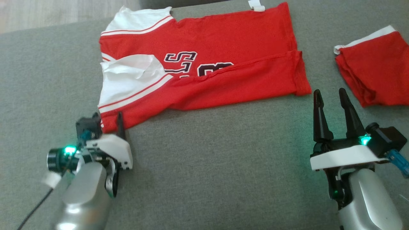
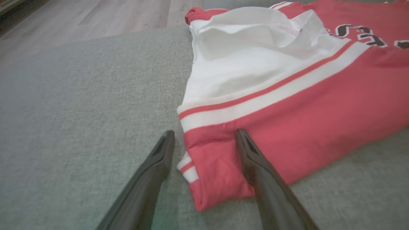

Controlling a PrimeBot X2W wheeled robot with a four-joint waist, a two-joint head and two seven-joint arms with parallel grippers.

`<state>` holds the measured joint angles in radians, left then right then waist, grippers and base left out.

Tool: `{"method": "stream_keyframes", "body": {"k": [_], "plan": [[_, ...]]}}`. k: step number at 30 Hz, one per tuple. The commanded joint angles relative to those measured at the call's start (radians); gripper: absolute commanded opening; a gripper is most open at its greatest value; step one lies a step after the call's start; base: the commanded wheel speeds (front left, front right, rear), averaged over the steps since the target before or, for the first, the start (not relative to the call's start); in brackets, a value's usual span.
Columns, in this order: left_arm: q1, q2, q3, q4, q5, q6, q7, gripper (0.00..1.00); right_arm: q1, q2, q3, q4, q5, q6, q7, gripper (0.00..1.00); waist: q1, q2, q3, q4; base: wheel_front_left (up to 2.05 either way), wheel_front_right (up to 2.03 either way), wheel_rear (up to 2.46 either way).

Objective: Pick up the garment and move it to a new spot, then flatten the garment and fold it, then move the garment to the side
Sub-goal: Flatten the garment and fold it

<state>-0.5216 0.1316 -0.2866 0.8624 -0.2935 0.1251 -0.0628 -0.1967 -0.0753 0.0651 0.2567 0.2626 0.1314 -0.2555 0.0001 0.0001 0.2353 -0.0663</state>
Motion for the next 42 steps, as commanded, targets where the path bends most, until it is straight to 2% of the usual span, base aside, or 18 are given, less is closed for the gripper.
{"method": "stream_keyframes", "body": {"k": [1, 2, 3, 4, 9, 11, 15, 18, 22, 28, 39, 40, 41, 42], "plan": [[-0.038, 0.034, 0.027, 0.025, -0.007, 0.018, 0.028, 1.0, -0.027, 0.008, 0.024, -0.033, 0.004, -0.001, -0.006, 1.0, -0.0001, -0.0001, 0.008, -0.007, 0.0, 0.0, 0.0], [-0.043, 0.032, 0.031, 0.035, -0.013, 0.019, 0.031, 1.0, -0.028, 0.009, 0.024, -0.033, 0.006, -0.001, -0.006, 1.0, -0.0001, -0.0001, 0.009, -0.009, 0.0, 0.0, 0.0], [-0.046, 0.029, 0.039, 0.045, -0.024, 0.019, 0.035, 0.46, -0.027, 0.009, 0.024, -0.03, 0.007, -0.001, -0.006, 1.0, -0.0001, -0.0001, 0.01, -0.009, 0.0, 0.0, 0.0], [-0.049, 0.026, 0.047, 0.055, -0.037, 0.015, 0.041, 0.0, -0.028, 0.01, 0.026, -0.026, 0.008, -0.001, -0.006, 1.0, -0.0001, -0.0001, 0.01, -0.01, 0.0, 0.0, 0.0], [-0.068, 0.027, 0.052, 0.055, -0.046, 0.002, -0.009, 0.0, -0.031, 0.007, 0.033, -0.001, 0.009, -0.001, -0.006, 1.0, -0.0001, -0.0001, 0.003, -0.007, 0.0, 0.0, 0.0], [-0.079, 0.03, 0.053, 0.04, -0.045, -0.003, -0.06, 0.0, -0.035, 0.003, 0.034, 0.016, 0.007, -0.001, -0.006, 1.0, -0.0001, -0.0001, -0.003, -0.001, 0.0, 0.0, 0.0], [-0.107, 0.027, 0.05, -0.013, -0.042, -0.023, -0.156, 0.0, -0.056, -0.007, 0.029, 0.06, -0.01, -0.001, 0.009, 1.0, -0.0001, -0.0001, -0.012, 0.014, 0.0, 0.0, 0.0], [-0.125, 0.024, 0.051, -0.081, -0.036, -0.038, -0.187, 0.0, -0.085, -0.011, 0.007, 0.09, -0.034, -0.001, 0.049, 1.0, -0.0001, -0.0001, -0.008, 0.027, 0.0, 0.0, 0.0], [-0.13, 0.012, 0.054, -0.155, -0.039, -0.06, -0.196, 0.0, -0.148, -0.007, -0.042, 0.147, -0.073, -0.001, 0.13, 1.0, -0.0001, -0.0001, 0.009, 0.045, 0.0, 0.0, 0.0], [-0.13, 0.003, 0.034, -0.191, -0.026, -0.073, -0.198, 0.0, -0.265, 0.012, -0.12, 0.28, -0.12, -0.001, 0.244, 1.0, -0.0001, -0.0001, 0.036, 0.071, 0.0, 0.0, 0.0], [-0.127, -0.01, 0.0, -0.167, -0.015, -0.08, -0.198, 0.0, -0.38, 0.022, -0.114, 0.551, -0.222, -0.001, 0.326, 1.0, -0.0001, -0.0001, 0.047, 0.107, 0.0, 0.0, 0.0], [-0.127, -0.009, -0.003, -0.16, -0.013, -0.08, -0.197, 0.0, -0.385, 0.022, -0.116, 0.57, -0.232, -0.001, 0.327, 0.78, -0.0001, -0.0001, 0.045, 0.108, 0.0, 0.0, 0.0], [-0.126, -0.007, -0.007, -0.152, -0.012, -0.081, -0.193, 0.0, -0.389, 0.023, -0.119, 0.586, -0.237, -0.001, 0.324, 0.21, -0.0001, -0.0001, 0.041, 0.109, 0.0, 0.0, 0.0], [-0.123, -0.004, -0.01, -0.143, -0.012, -0.082, -0.188, 0.0, -0.393, 0.023, -0.121, 0.599, -0.242, -0.001, 0.317, 0.0, -0.0001, -0.0001, 0.036, 0.108, 0.0, 0.0, 0.0]]}}
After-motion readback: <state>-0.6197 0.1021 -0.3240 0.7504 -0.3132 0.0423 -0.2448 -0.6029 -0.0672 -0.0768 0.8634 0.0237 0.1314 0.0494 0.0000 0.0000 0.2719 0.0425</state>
